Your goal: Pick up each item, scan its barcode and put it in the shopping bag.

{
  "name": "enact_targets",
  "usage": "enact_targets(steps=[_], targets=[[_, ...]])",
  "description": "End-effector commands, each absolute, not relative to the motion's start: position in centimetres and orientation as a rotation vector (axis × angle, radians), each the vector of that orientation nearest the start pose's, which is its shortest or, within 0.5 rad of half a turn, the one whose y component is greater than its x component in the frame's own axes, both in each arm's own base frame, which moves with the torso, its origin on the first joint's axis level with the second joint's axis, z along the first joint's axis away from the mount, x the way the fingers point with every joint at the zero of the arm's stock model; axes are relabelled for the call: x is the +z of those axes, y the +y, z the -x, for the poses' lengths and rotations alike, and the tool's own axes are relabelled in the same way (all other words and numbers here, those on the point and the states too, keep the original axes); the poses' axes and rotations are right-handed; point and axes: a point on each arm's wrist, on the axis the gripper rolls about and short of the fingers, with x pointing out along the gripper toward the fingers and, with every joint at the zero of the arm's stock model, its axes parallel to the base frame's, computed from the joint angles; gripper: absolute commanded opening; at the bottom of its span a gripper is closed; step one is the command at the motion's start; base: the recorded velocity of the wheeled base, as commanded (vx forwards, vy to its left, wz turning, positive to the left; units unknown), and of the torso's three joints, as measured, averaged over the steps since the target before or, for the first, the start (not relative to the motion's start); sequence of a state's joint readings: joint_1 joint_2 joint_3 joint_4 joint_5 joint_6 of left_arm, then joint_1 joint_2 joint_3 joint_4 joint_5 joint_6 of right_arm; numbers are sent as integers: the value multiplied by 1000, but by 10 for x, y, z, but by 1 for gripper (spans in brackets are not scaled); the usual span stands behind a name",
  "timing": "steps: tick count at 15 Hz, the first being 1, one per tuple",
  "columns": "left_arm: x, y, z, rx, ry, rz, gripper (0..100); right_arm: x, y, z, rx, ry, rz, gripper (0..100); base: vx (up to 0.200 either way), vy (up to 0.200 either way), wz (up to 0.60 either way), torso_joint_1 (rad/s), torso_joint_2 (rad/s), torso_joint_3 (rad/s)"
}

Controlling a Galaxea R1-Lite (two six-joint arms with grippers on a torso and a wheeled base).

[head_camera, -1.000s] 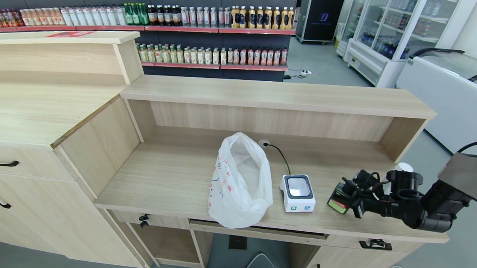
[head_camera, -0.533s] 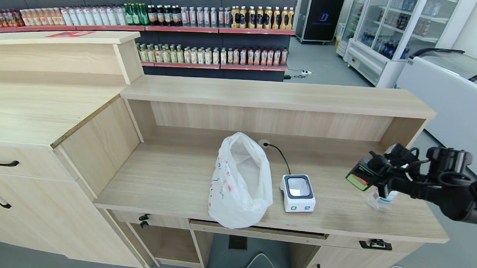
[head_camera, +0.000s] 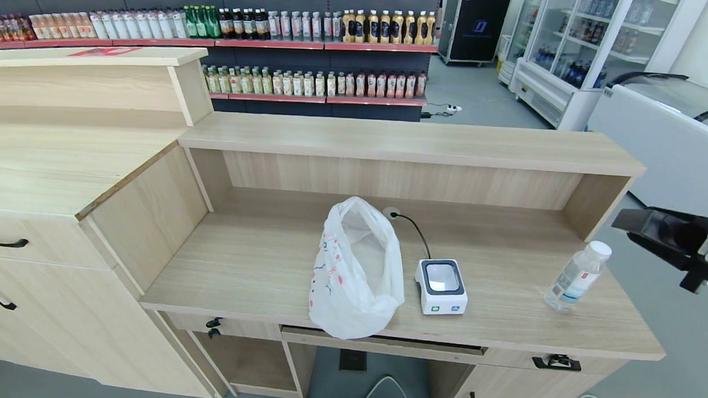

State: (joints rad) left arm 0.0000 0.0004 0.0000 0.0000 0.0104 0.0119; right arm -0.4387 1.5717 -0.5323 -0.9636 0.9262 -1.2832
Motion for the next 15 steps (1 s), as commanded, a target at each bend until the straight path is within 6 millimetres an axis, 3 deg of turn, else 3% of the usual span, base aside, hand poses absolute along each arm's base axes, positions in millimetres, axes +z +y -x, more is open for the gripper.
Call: enact_targets(steps=[1, 3, 7, 11, 15], targets=[[75, 0, 23, 11, 0, -12, 0, 199, -46, -203, 561, -531, 1472, 0, 0, 0, 0, 0, 0, 0], [75, 0, 23, 11, 0, -12, 0, 211, -6, -185, 609, -811, 1729, 0, 0, 0, 0, 0, 0, 0], [75, 0, 23, 11, 0, -12, 0, 231, 49, -135, 487, -1306, 2075, 0, 0, 0, 0, 0, 0, 0], [75, 0, 23, 11, 0, -12, 0, 224, 85, -135, 461, -1671, 2148, 0, 0, 0, 0, 0, 0, 0], [75, 0, 23, 11, 0, -12, 0, 232, 91, -131, 311, -1797, 2183, 0, 0, 0, 0, 0, 0, 0]])
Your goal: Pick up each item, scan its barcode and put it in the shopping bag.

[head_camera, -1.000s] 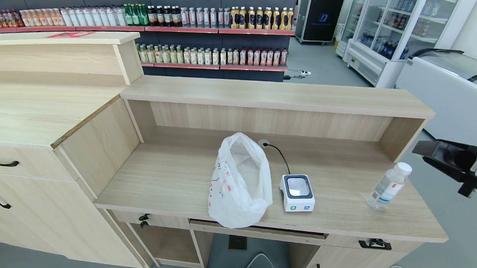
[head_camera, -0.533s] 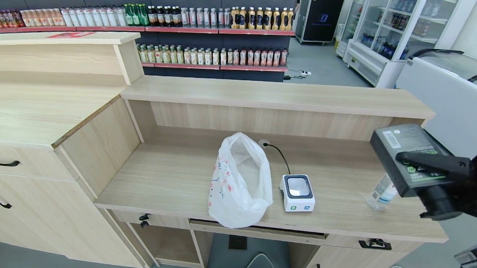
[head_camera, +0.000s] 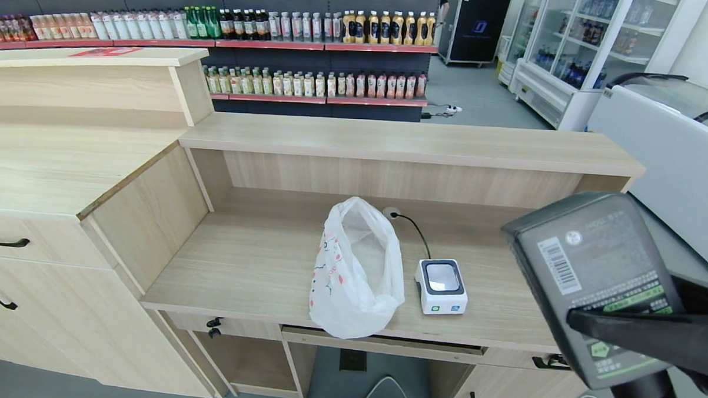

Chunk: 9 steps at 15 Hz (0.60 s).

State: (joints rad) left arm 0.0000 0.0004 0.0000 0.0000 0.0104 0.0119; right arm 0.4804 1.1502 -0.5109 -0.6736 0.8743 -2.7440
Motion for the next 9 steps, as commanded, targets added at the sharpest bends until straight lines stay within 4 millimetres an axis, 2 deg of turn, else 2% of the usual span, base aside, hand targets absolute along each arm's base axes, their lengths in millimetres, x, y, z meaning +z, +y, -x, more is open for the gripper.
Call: enact_targets(steps=[1, 4, 9], targets=[[75, 0, 23, 11, 0, -12, 0, 233, 95, -128, 293, -1848, 2173, 0, 0, 0, 0, 0, 0, 0], [75, 0, 23, 11, 0, -12, 0, 231, 106, -124, 310, -1933, 2121, 0, 0, 0, 0, 0, 0, 0], [75, 0, 23, 11, 0, -12, 0, 231, 103, -125, 350, -1890, 2105, 0, 0, 0, 0, 0, 0, 0]])
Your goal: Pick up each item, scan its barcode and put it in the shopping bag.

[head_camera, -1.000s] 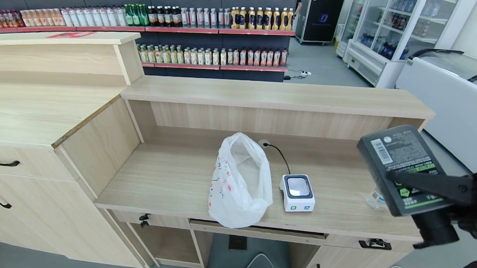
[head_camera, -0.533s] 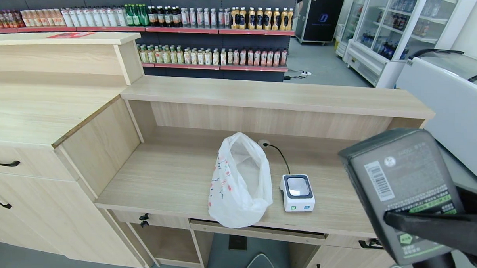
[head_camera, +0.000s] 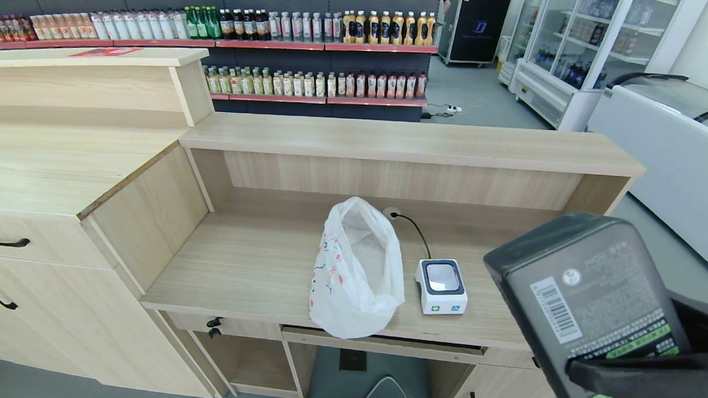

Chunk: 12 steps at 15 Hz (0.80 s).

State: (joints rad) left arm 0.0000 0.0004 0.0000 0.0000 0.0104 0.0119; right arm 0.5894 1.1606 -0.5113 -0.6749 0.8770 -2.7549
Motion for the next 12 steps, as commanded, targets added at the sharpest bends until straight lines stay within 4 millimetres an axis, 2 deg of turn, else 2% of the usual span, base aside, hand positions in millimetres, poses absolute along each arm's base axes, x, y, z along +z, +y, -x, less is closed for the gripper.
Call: enact_targets(steps=[1, 4, 12], targets=[[75, 0, 23, 11, 0, -12, 0, 230, 101, -131, 415, -1808, 2081, 0, 0, 0, 0, 0, 0, 0], [75, 0, 23, 11, 0, -12, 0, 228, 93, -132, 447, -1732, 2089, 0, 0, 0, 0, 0, 0, 0], [75, 0, 23, 11, 0, -12, 0, 222, 91, -128, 541, -1706, 2073, 0, 0, 0, 0, 0, 0, 0]])
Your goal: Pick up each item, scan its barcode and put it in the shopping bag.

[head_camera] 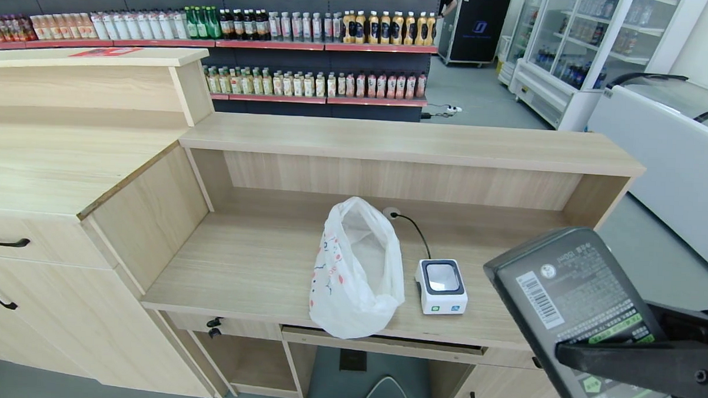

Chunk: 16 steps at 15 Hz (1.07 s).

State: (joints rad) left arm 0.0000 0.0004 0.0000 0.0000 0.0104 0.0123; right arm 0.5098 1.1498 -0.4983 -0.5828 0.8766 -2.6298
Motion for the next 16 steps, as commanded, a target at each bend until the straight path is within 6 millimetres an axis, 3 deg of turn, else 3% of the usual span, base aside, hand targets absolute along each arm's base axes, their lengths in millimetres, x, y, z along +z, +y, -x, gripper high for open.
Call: enact_targets(steps=[1, 13, 15, 16], targets=[[75, 0, 23, 11, 0, -12, 0, 221, 92, -128, 543, -1705, 2073, 0, 0, 0, 0, 0, 0, 0], [75, 0, 23, 11, 0, -12, 0, 224, 93, -123, 528, -1749, 2055, 0, 0, 0, 0, 0, 0, 0], [75, 0, 23, 11, 0, -12, 0, 225, 90, -129, 589, -1644, 2025, 0, 0, 0, 0, 0, 0, 0], [75, 0, 23, 11, 0, -12, 0, 222, 81, -134, 661, -1457, 1997, 0, 0, 0, 0, 0, 0, 0]])
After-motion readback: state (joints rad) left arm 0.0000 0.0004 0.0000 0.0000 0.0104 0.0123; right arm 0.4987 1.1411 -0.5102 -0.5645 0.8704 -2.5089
